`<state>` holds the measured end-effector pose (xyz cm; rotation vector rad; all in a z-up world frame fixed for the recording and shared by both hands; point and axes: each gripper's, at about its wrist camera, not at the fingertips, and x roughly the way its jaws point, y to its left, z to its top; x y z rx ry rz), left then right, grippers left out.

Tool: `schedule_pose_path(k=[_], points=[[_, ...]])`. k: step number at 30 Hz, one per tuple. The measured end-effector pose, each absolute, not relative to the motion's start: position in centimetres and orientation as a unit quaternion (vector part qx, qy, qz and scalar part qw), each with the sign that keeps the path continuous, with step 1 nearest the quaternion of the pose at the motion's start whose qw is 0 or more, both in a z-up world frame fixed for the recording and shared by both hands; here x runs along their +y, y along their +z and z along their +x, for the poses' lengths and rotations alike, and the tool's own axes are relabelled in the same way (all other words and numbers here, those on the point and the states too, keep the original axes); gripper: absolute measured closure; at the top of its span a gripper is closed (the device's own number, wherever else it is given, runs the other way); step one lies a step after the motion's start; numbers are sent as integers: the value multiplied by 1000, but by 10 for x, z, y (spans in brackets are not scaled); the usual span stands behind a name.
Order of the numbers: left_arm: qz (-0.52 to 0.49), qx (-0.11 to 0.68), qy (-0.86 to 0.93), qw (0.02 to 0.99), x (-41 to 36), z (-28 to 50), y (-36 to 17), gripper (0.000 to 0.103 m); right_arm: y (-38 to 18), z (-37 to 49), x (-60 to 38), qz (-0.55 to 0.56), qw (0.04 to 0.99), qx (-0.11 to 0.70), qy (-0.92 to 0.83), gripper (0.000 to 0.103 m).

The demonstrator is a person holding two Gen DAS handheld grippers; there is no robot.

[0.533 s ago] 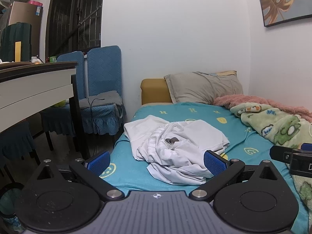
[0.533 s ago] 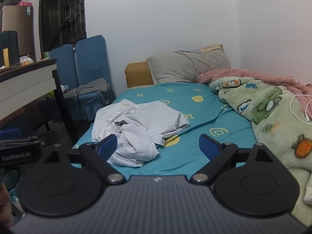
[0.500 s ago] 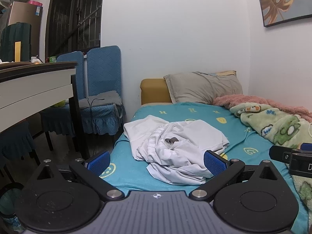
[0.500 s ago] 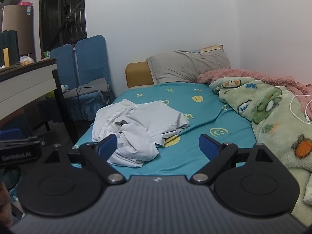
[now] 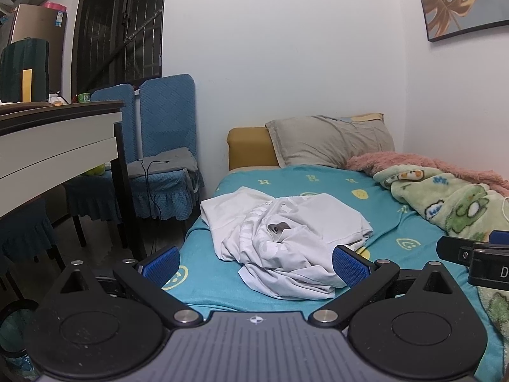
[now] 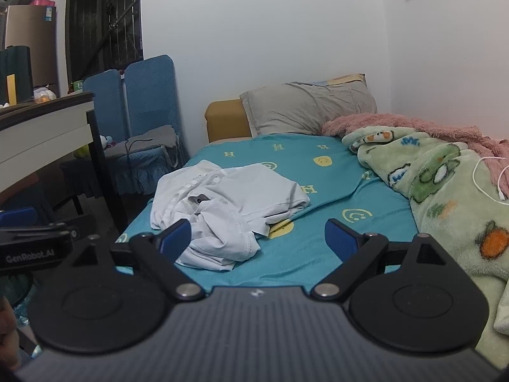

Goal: Fold clothes

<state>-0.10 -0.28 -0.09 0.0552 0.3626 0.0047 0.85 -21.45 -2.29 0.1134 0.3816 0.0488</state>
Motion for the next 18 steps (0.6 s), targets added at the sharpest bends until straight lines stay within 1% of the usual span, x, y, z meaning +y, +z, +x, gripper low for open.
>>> schedule_pose_path(k=[14, 18], points=[[25, 186, 2, 982, -1, 0, -2, 0, -25, 9, -216, 53, 980, 191, 20, 11], [20, 190, 0, 982, 1, 2, -4, 0, -27, 13, -220, 68, 978, 196, 20, 11]])
